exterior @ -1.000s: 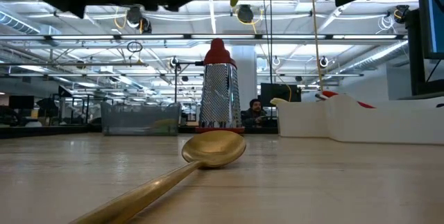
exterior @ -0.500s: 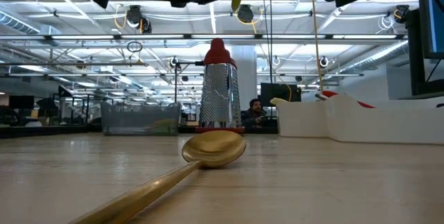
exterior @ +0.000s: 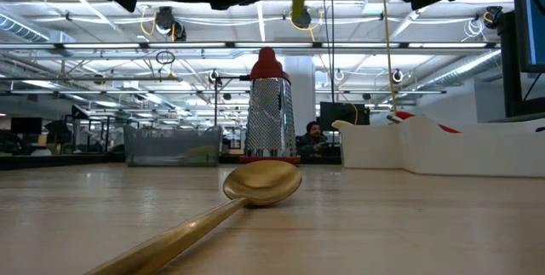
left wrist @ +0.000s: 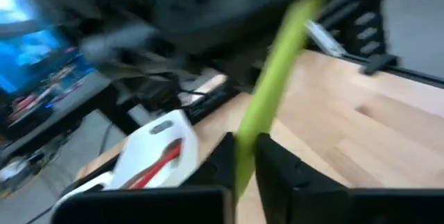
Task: Pick & Place Kitchen Items
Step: Put the green serving spoon into the bottom white bin
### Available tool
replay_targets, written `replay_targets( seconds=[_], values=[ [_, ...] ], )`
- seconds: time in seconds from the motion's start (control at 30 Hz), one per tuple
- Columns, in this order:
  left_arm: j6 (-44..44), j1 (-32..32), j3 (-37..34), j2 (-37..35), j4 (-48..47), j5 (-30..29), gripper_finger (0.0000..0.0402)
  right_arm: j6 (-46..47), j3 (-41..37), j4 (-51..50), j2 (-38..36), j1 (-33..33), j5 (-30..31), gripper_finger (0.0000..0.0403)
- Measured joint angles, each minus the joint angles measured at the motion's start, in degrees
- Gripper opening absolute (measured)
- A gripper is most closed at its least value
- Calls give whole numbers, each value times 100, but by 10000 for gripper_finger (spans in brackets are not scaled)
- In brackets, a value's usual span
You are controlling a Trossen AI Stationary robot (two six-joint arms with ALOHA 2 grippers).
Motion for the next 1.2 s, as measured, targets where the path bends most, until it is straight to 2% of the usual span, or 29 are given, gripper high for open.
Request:
replay_targets(
  seconds=[0.2, 0.33, 0.47, 0.67, 0.8, 0.93, 1.07, 1.2],
  values=[
    [-73, 23, 4, -7, 85, -125, 18, -191, -1, 13, 4, 1, 75, 36],
    [81, 20, 4, -4, 88, -107, 37, -55, -1, 31, 4, -2, 59, 25],
    [152, 12, 4, -2, 39, -92, 93, 128, -1, 36, 4, -5, 74, 31],
    [114, -12, 4, -2, 39, -426, 195, 129, -1, 27, 4, -5, 72, 35],
    [213, -43, 4, 2, 236, -381, 227, 127, 0, 87, 4, -5, 62, 26],
    [250, 24, 4, 85, 539, 149, 230, -101, 1, 389, 4, -27, 54, 32],
    [252, 116, 125, 266, 762, 202, 212, -109, 0, 596, 4, -78, 46, 33],
    [184, 219, 247, 295, 528, 97, 180, 57, -1, 528, 4, -204, 80, 27]
  ],
)
